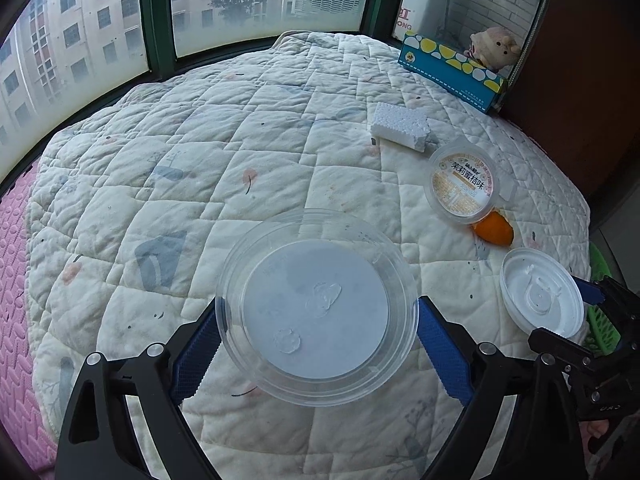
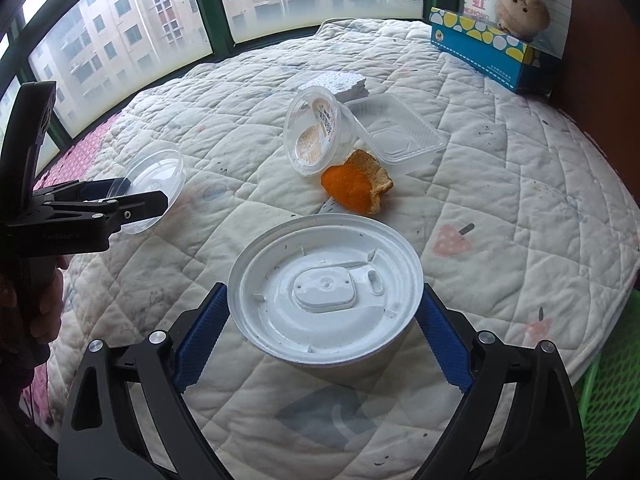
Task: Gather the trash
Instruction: 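Carry both lids to the green basket with both tools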
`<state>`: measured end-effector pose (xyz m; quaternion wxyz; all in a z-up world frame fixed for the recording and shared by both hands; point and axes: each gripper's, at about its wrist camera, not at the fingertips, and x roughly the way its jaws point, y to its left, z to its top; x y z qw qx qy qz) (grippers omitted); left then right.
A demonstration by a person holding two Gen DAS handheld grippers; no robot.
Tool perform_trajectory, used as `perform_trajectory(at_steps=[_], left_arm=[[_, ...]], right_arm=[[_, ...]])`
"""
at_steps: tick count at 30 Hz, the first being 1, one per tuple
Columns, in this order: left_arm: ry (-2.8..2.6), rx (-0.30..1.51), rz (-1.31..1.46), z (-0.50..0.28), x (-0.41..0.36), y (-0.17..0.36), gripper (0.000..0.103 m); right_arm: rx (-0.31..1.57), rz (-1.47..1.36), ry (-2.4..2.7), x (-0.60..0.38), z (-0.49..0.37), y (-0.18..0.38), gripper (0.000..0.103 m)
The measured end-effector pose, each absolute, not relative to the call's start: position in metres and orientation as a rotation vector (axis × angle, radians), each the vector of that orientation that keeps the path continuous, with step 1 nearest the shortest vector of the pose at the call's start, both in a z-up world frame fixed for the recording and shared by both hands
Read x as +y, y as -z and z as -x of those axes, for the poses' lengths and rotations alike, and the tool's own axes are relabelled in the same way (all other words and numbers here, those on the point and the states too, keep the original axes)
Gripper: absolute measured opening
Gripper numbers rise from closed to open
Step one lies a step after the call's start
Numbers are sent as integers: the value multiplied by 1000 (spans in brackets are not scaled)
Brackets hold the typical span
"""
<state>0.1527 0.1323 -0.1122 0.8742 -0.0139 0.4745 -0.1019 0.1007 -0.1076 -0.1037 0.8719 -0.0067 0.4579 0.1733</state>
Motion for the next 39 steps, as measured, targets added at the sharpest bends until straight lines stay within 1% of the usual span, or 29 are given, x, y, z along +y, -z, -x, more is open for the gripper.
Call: perform_trajectory(at_steps=[15, 26, 39], left_arm=[[317, 939, 13, -132, 75, 76, 89], [439, 938, -37, -127, -11, 66, 89], [584, 959, -109, -118, -124, 66, 89]], right_arm=[[886, -56, -305, -161, -67, 78, 90], [849, -143, -130, -256, -41, 71, 91], [887, -241, 102, -373, -8, 96, 91]])
